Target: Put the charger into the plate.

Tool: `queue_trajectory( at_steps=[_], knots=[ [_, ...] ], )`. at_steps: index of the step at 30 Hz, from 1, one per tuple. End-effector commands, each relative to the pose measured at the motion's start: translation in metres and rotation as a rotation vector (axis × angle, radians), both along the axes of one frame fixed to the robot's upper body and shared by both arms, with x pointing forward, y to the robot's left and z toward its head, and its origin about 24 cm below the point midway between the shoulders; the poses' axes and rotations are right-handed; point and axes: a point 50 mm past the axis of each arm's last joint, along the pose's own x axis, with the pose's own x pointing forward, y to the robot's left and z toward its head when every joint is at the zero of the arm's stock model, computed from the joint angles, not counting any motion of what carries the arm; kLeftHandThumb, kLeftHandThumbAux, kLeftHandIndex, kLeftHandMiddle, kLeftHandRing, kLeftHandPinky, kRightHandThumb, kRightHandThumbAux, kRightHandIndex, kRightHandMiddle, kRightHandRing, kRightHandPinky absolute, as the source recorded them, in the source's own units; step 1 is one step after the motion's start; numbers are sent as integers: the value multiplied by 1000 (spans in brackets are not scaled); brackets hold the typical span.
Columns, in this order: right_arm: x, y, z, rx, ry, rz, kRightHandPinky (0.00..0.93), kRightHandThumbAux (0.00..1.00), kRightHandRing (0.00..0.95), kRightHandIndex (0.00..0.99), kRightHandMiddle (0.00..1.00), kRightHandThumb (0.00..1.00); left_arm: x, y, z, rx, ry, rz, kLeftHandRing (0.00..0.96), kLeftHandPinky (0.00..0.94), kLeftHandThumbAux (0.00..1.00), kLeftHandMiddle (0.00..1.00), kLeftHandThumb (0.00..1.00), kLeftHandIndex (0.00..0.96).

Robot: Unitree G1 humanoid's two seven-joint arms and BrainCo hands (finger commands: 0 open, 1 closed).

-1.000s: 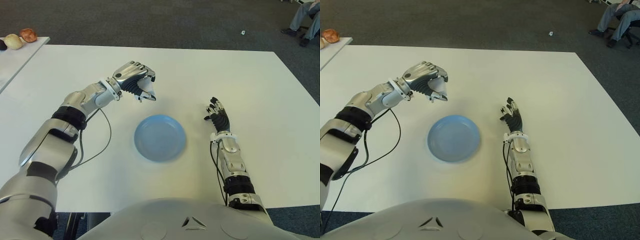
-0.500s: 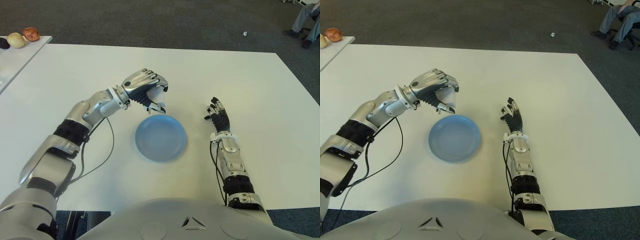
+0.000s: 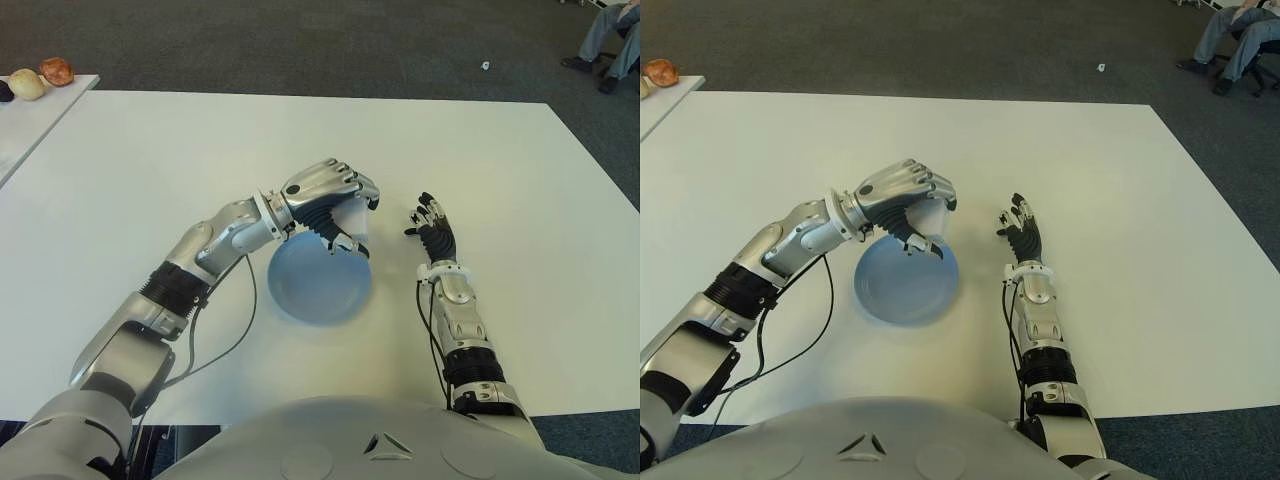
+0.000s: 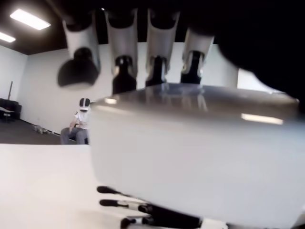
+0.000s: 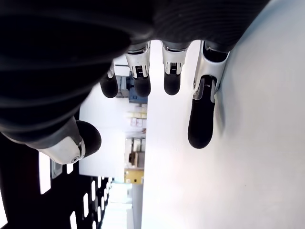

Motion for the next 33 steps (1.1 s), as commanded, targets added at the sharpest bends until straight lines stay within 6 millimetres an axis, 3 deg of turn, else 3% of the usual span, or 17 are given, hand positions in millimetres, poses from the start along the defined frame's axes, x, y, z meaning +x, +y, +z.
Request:
queue_trajectory(
  at_steps=[1,13,15,17,18,21,26,33],
  knots=[
    [-16,4,-27,36,134,2,0,534,0,0,0,0,-6,1,-4,47,4,-33,867,842,697,872,753,443],
    [-18,4,-28,47,124,4,0,547,0,0,5,0,-11,8,-11,56,52,-74,836,798,695,840,740,444],
    [-18,4,-29,47,125,4,0,550,0,0,7,0,-11,9,-12,73,74,-84,778,738,694,798,719,439],
    [-18,4,-29,46,125,4,0,551,0,0,9,0,-11,11,-13,119,105,-101,626,607,694,648,707,431],
    [-19,4,-29,45,124,4,0,554,0,0,10,0,-11,12,-13,146,119,-110,402,406,589,424,589,316],
    [-20,3,-29,45,119,10,0,559,0,0,13,0,-14,21,-11,286,156,-125,131,137,406,141,409,112],
    [-21,2,-29,47,111,22,0,567,5,0,22,0,-15,23,-10,395,194,-122,21,22,236,23,276,18],
    [-23,-1,-31,45,108,28,0,583,7,0,20,0,-12,22,-5,435,215,-135,1,1,181,1,225,1]
  ],
)
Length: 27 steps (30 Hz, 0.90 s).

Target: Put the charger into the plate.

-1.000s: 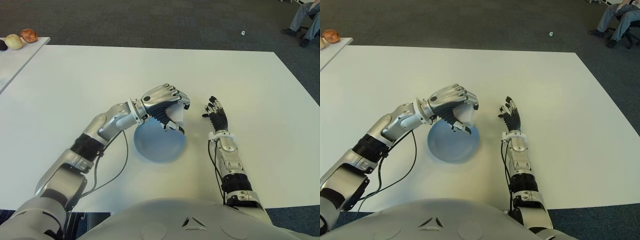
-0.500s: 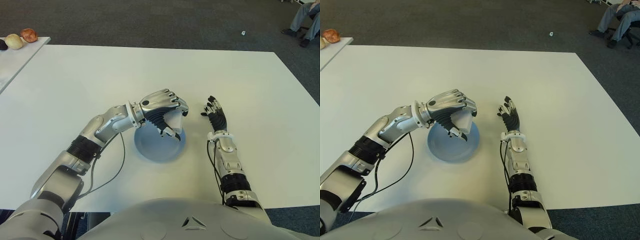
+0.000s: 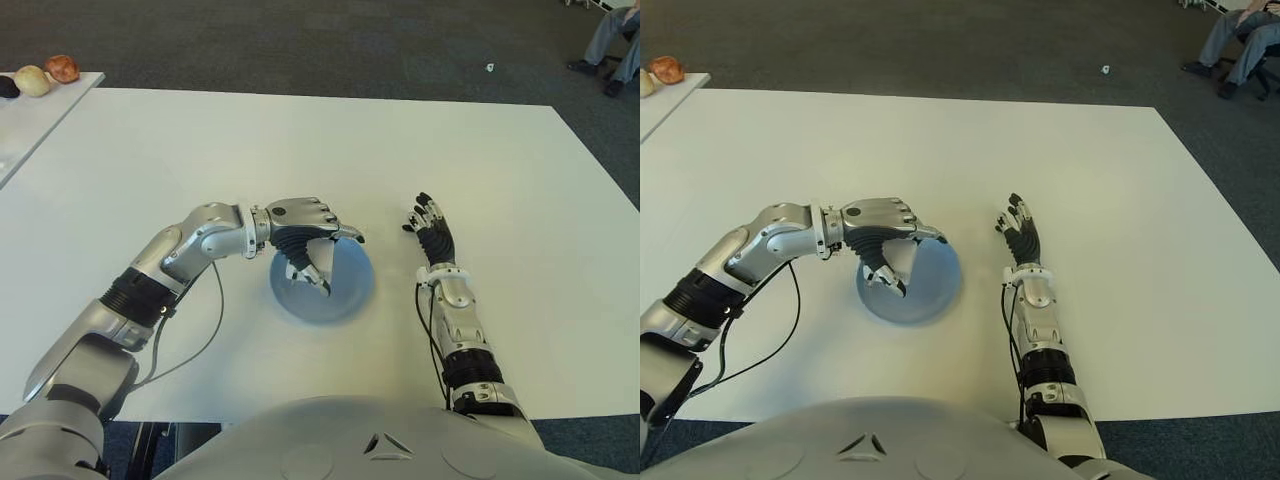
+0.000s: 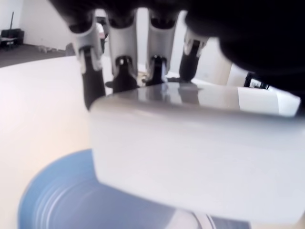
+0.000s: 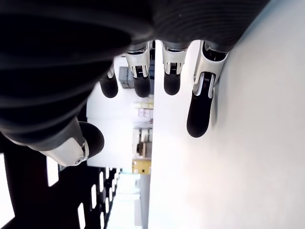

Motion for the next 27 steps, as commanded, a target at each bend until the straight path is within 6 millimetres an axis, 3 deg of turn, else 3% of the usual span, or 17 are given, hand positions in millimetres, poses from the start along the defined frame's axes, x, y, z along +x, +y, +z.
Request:
queue_trajectory(
  at_steps=[1,27],
  knots=[
    [-19,-2,-27,24,138,-7,0,584,7,0,20,0,-1,-4,3,18,24,-27,1,1,181,1,223,0],
    [-25,-6,-27,43,128,8,0,609,31,0,58,0,-2,-6,4,11,24,-54,0,0,230,0,133,0]
  ],
)
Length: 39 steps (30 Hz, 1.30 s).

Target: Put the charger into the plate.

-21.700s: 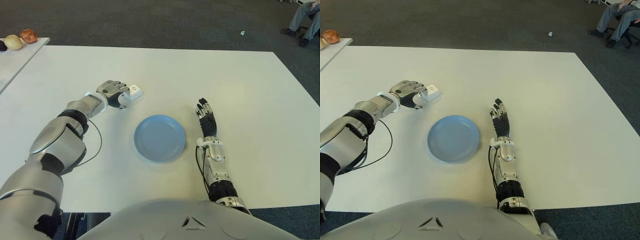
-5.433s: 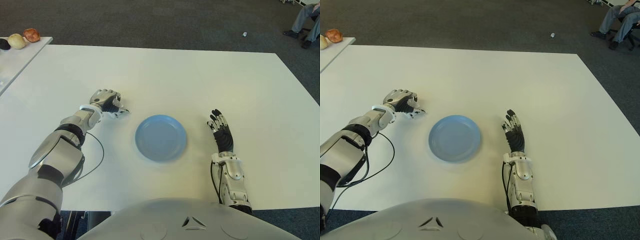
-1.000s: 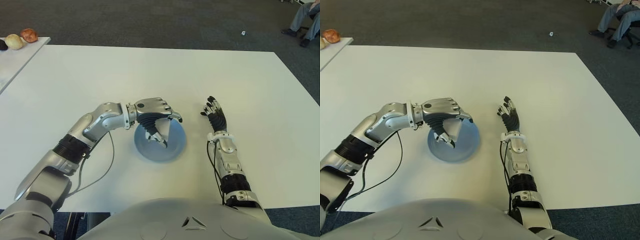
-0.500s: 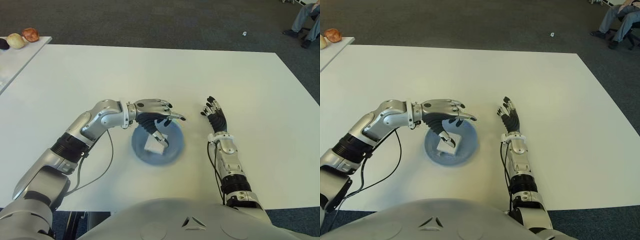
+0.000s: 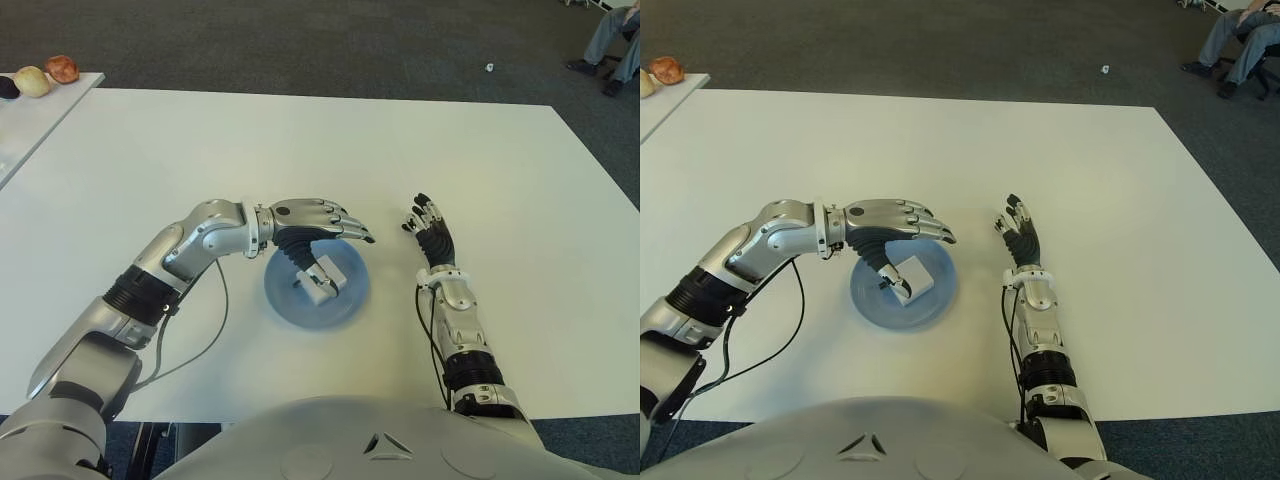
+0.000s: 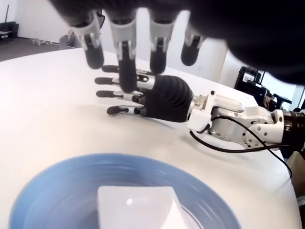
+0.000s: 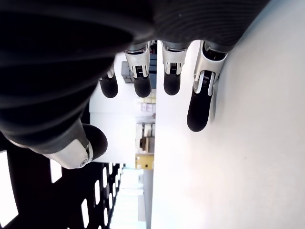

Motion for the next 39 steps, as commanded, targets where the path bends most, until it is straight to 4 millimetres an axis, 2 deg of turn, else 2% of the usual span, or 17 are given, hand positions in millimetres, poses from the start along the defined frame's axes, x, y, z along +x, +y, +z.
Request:
queue_trajectory(
  at_steps=[1,24,27,32,33,37,39],
  knots=[
    [-22,-3,-27,35,139,-14,0,611,32,0,59,0,0,0,-3,22,19,-6,0,0,232,0,132,0],
    [-23,-2,-29,46,131,6,0,615,37,0,63,0,3,4,-2,-21,4,34,0,0,305,0,123,0],
    [-23,-2,-29,44,128,9,0,610,38,0,63,0,7,5,2,-46,-8,51,0,0,301,0,96,0],
    [-23,-2,-29,45,122,-6,0,603,37,0,64,0,47,6,35,-170,-7,154,0,6,318,2,80,11],
    [-24,-2,-30,44,123,-16,0,602,37,0,64,0,56,11,41,-216,-6,200,0,8,322,4,83,14],
    [-23,-2,-31,36,130,-38,0,570,39,0,70,2,74,31,60,-352,-7,340,8,29,348,24,121,49],
    [-22,-2,-32,32,134,-44,0,558,40,0,73,2,80,37,62,-422,31,405,13,33,358,32,136,59]
  ],
)
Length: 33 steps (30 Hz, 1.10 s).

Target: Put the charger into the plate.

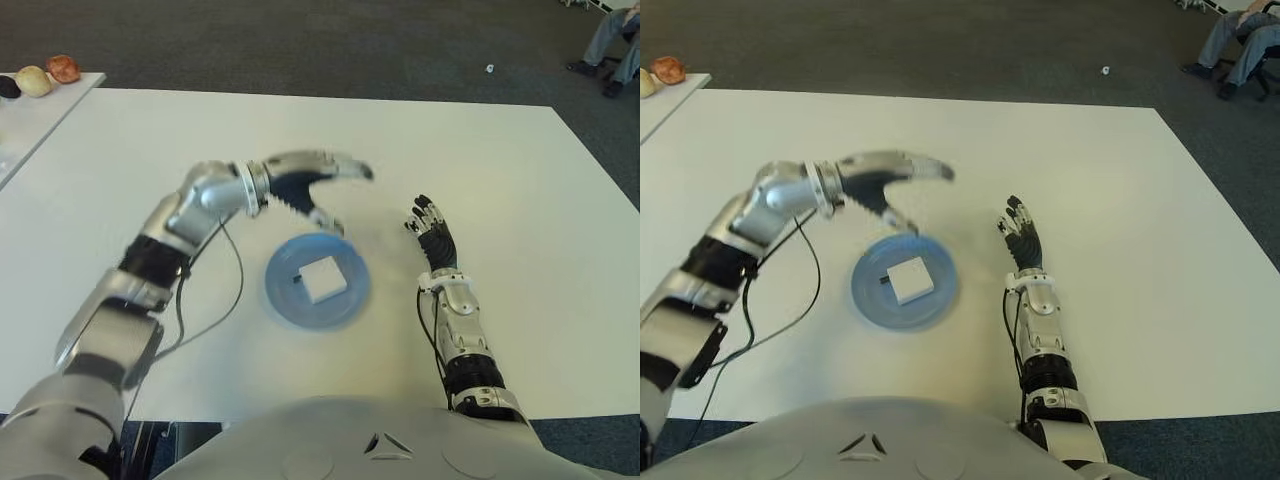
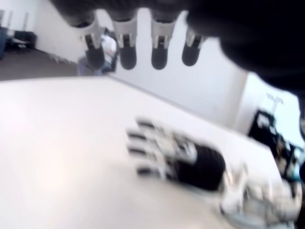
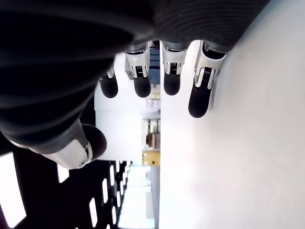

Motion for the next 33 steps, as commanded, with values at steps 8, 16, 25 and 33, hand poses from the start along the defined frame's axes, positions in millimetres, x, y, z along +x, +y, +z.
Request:
queue_trajectory(
  at_steps=[8,16,25,33],
  knots=[
    [-17,1,-32,-16,166,-46,3,530,32,0,65,0,10,62,-10,-616,245,340,56,66,494,82,250,110],
    [-16,3,-33,-27,173,-54,2,525,20,0,50,0,-15,76,-40,-782,229,526,65,55,621,84,227,95],
    [-15,5,-35,-42,186,-51,0,513,3,0,27,0,-44,98,-84,-868,271,795,43,24,702,55,97,35],
    [-13,6,-36,-41,192,-35,0,516,0,0,10,0,-63,102,-112,-935,341,911,14,13,718,21,10,6]
  ],
)
